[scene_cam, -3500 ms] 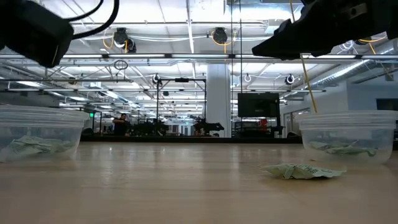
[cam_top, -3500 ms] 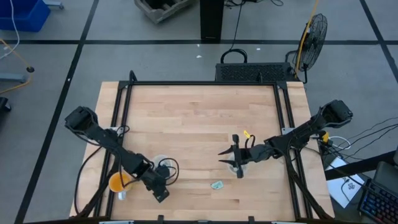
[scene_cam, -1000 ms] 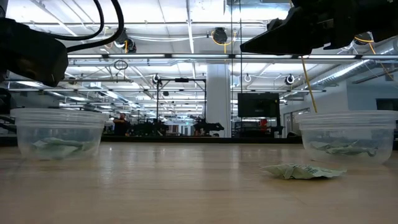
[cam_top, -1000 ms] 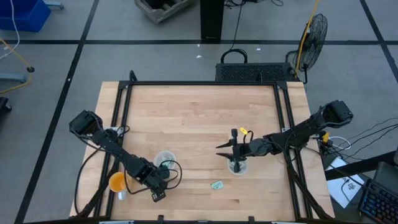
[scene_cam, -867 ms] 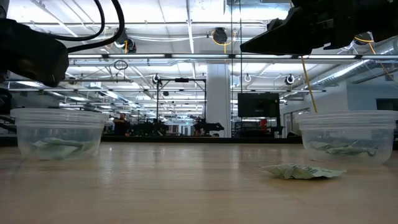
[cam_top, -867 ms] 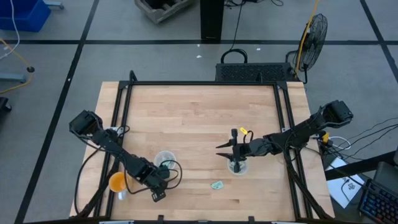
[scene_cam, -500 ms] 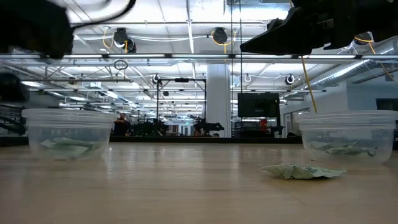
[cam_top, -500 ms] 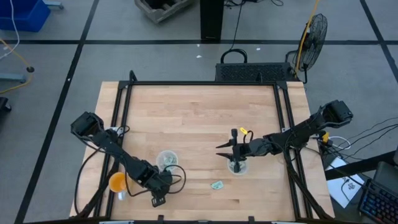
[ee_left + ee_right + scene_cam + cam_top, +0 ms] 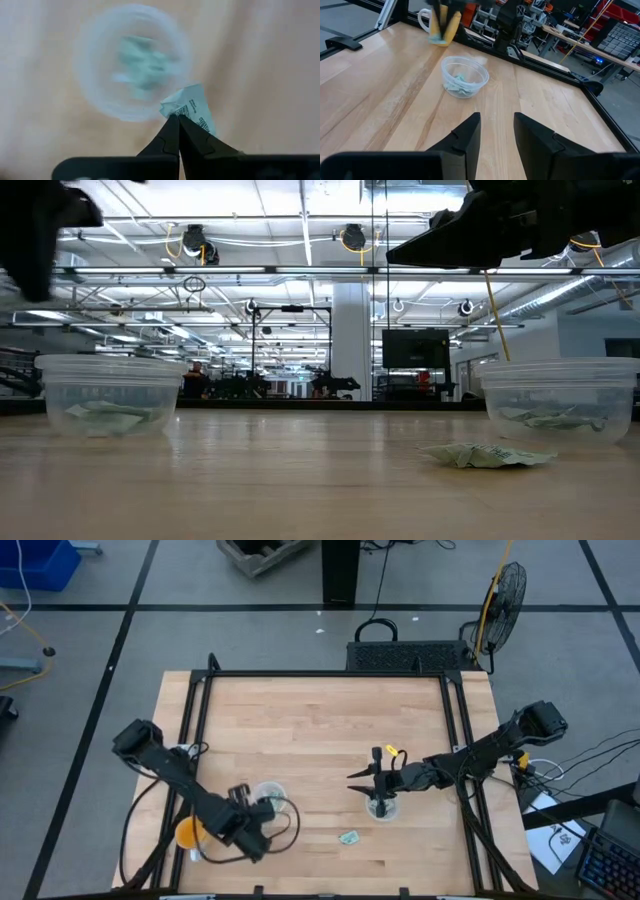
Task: Pick and place Stevia / Truvia into bins
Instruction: Put the left light green stevia packet into the left transparent container
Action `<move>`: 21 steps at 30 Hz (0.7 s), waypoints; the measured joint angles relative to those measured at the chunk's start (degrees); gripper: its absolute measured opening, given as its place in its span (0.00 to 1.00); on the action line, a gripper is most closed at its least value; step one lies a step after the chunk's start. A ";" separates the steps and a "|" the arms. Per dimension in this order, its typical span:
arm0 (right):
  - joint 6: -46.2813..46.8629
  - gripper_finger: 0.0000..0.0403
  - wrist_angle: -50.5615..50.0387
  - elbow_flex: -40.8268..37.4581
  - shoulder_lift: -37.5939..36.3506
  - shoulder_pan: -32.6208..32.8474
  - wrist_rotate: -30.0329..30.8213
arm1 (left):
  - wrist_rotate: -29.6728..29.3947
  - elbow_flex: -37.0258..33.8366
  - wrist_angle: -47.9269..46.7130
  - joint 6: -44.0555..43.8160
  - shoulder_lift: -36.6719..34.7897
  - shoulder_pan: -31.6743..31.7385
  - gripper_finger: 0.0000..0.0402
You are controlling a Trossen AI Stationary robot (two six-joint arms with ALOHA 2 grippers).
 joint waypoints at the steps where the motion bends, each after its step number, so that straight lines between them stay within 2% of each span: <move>1: -0.01 0.28 -0.01 0.00 0.00 0.00 0.00 | -1.45 0.24 -2.33 0.01 0.02 0.77 0.01; 5: 0.00 0.28 -0.01 0.00 0.00 0.00 0.00 | -4.75 -0.45 -5.73 4.08 -0.04 4.93 0.01; 10: 0.00 0.28 -0.01 0.00 0.00 0.00 0.01 | -3.51 -2.59 0.32 11.06 -0.02 11.47 0.02; 16: 0.63 0.28 -0.03 0.00 0.00 0.00 0.00 | -1.12 -4.79 2.87 10.89 -0.02 16.15 0.05; 21: 2.78 0.28 -0.91 0.00 0.00 0.00 0.01 | 0.91 -5.80 3.43 10.27 -0.02 16.72 0.05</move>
